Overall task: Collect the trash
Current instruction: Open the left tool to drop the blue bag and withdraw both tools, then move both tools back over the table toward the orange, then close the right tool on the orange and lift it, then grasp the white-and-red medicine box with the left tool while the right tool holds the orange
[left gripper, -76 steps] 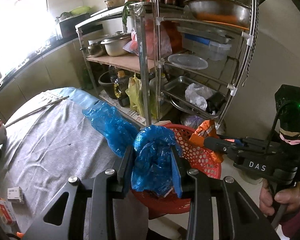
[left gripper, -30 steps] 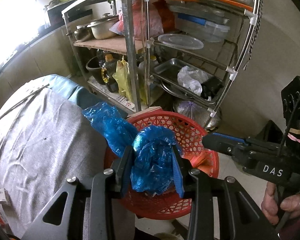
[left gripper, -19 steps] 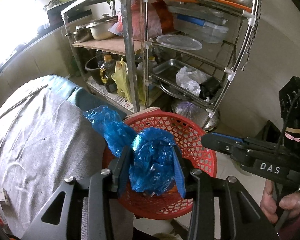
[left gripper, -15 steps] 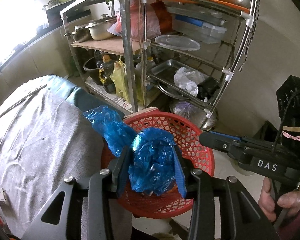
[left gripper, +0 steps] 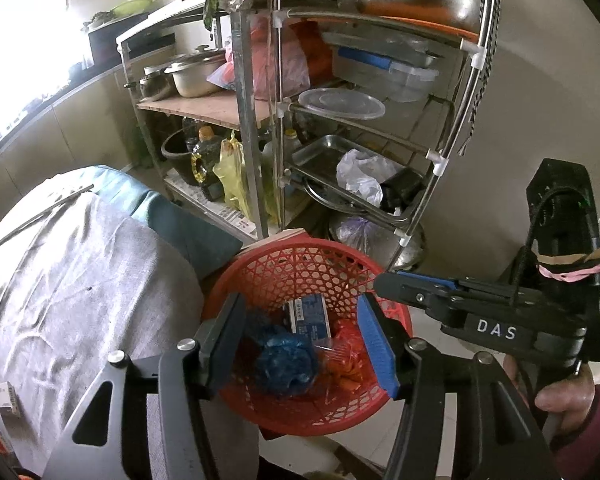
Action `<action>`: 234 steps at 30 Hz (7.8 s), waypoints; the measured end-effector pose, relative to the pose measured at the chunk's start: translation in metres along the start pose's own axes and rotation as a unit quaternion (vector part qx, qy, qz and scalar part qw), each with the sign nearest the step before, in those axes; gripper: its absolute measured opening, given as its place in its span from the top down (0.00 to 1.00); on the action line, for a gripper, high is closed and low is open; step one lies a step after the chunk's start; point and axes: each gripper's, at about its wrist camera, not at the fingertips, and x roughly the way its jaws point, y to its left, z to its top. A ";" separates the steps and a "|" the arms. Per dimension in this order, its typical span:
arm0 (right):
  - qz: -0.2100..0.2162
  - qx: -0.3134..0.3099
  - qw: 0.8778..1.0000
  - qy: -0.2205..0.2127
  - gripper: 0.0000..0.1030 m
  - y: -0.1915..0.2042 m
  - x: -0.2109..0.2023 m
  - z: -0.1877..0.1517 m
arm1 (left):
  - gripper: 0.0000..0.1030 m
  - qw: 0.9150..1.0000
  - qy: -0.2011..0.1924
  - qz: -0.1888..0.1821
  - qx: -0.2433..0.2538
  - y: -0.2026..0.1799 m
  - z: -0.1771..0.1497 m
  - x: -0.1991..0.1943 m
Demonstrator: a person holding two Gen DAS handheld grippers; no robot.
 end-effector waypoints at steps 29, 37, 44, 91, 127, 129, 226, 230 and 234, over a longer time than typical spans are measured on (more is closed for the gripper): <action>0.011 0.011 0.999 0.031 0.35 0.026 0.022 -0.008 | 0.31 0.991 0.048 0.106 -0.065 0.056 -0.048 -0.040; 0.004 -0.015 0.999 0.028 0.35 0.043 0.026 -0.010 | 0.31 0.980 0.050 0.157 -0.108 0.090 -0.065 -0.060; 0.001 -0.032 0.999 0.033 0.35 0.059 0.029 -0.014 | 0.31 0.973 0.049 0.199 -0.107 0.096 -0.080 -0.076; 0.148 -0.274 0.936 0.163 0.35 0.313 0.116 -0.112 | 0.31 0.846 0.061 0.379 -0.371 0.285 -0.262 -0.209; 0.169 -0.428 0.849 0.258 0.57 0.447 0.241 -0.240 | 0.31 0.800 0.100 0.393 -0.442 0.328 -0.337 -0.226; 0.166 -0.426 0.851 0.257 0.61 0.445 0.243 -0.238 | 0.31 0.801 0.101 0.393 -0.441 0.329 -0.337 -0.226; 0.122 -0.269 0.939 0.173 0.67 0.302 0.178 -0.128 | 0.38 0.835 0.040 0.202 -0.511 0.403 -0.238 -0.132; 0.124 -0.267 0.940 0.173 0.67 0.301 0.177 -0.128 | 0.34 0.841 0.038 0.224 -0.490 0.395 -0.223 -0.132; 0.127 -0.263 0.940 0.175 0.67 0.301 0.177 -0.128 | 0.33 0.840 0.066 0.251 -0.477 0.400 -0.212 -0.117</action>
